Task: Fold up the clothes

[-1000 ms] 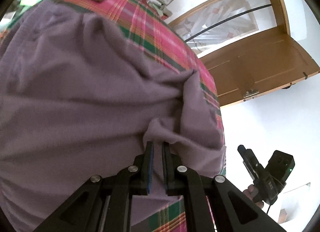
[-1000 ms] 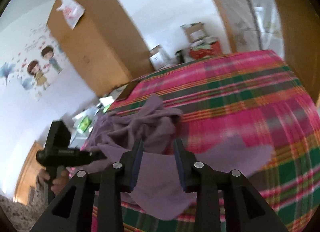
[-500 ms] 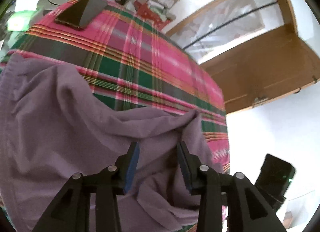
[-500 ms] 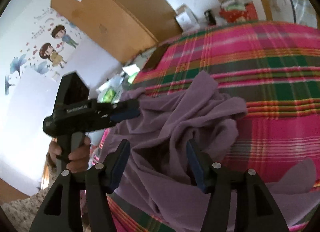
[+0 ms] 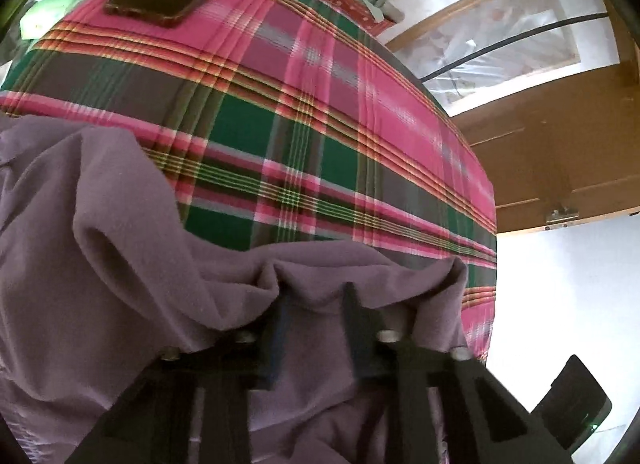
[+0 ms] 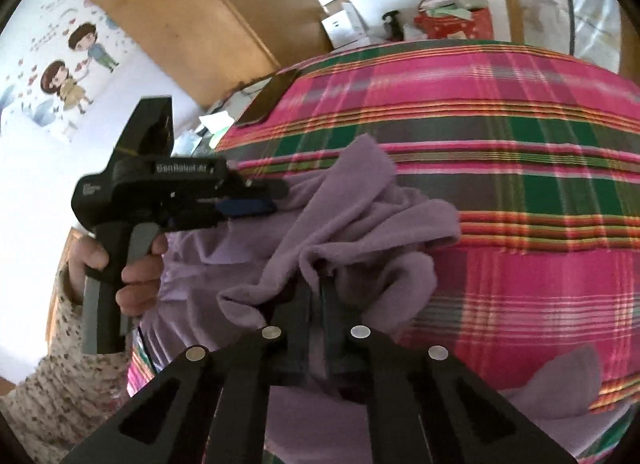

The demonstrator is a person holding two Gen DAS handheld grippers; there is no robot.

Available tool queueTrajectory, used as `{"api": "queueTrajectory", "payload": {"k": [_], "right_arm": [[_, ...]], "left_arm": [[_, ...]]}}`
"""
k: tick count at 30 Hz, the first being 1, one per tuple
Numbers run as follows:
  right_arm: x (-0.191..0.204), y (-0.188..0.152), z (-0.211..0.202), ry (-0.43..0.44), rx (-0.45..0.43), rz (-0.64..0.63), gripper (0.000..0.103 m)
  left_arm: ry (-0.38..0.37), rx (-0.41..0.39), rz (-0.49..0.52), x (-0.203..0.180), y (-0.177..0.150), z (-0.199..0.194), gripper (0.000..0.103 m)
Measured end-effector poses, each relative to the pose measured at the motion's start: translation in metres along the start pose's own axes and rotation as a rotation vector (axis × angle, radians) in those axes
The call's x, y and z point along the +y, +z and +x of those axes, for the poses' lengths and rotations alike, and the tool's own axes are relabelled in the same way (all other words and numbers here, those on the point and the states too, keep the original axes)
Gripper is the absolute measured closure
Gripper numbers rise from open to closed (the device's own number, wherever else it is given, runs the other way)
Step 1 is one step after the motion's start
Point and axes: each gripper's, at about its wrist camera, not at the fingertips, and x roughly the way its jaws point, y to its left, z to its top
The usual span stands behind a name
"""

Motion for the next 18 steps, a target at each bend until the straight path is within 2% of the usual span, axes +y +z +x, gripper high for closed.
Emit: {"api": "queueTrajectory", "payload": {"k": [3,8,18], "right_arm": [[-0.005,0.001,-0.012,-0.015,-0.051,-0.01,0.099],[-0.013,0.006,-0.043,-0.045,-0.169,-0.007,0.099],[-0.055,0.036,-0.07,-0.165,-0.283,0.075,0.099]], "left_arm": [[0.008,-0.026,0.012,-0.002,0.002,-0.004,0.099],[-0.002,-0.08,0.019,-0.011,0.01,-0.012,0.099],[-0.003,-0.16,0.029,-0.029,0.033,-0.018,0.099]]}}
